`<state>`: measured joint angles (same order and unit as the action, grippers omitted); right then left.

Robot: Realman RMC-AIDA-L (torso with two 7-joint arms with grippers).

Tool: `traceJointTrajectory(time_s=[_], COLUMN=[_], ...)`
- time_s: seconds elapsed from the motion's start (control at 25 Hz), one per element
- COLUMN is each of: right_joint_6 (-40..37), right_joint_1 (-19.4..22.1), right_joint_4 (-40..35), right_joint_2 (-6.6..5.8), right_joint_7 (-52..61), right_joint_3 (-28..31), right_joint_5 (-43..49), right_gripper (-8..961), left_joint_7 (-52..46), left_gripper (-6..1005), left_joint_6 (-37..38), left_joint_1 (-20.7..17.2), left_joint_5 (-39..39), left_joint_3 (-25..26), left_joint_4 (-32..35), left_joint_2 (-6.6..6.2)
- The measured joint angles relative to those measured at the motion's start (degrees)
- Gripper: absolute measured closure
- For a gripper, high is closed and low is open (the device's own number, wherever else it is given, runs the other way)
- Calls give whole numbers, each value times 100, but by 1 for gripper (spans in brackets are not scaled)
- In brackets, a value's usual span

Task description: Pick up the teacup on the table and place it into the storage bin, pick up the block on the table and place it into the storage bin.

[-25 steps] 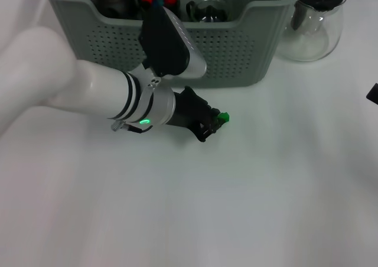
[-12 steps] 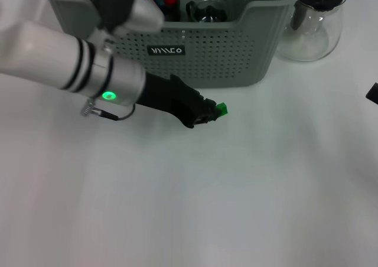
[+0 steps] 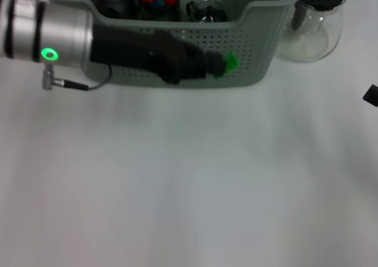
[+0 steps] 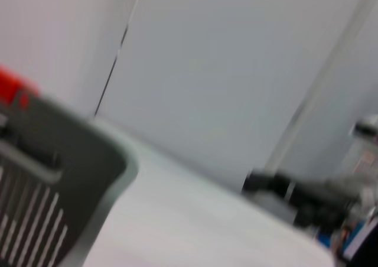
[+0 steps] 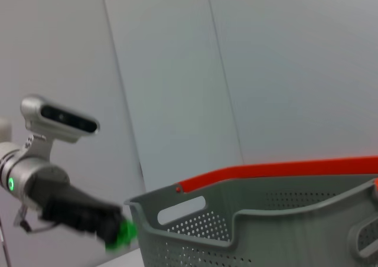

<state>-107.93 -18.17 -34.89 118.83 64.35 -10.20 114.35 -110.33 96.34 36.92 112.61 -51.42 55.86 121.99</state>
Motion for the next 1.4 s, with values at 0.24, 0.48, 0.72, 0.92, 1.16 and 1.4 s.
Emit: traceJointTrajectory(time_s=[0.24,0.48,0.72,0.92,1.16,1.4], right_joint_6=[-52,-107,-134,-141,-195,-186], right_joint_1=[28,47,41,42,-9,-95], right_joint_4=[0,0,0,0,0,0], right_joint_2=[0,0,12,16,18,32], right_joint_7=[-1,-2,-2,-2,-1,-2], right_joint_3=[-8,-9,-62,-77,-78,-88], right_joint_5=[8,9,9,8,8,8], right_gripper=[101,101,101,101,101,101], left_joint_7=[3,-149,-677,-1042,-1741,-1849], left_gripper=[825,820,814,810,804,799], left_joint_6=[283,-55,-1351,-2552,-3967,-4901], left_joint_1=[9,343,1156,1633,1894,2557], left_joint_5=[-662,-923,-109,1086,2553,3382], left_joint_3=[586,944,761,351,-698,-797], left_joint_4=[37,191,191,129,-299,-1688], left_joint_2=[-93,-316,-721,-728,-627,-579])
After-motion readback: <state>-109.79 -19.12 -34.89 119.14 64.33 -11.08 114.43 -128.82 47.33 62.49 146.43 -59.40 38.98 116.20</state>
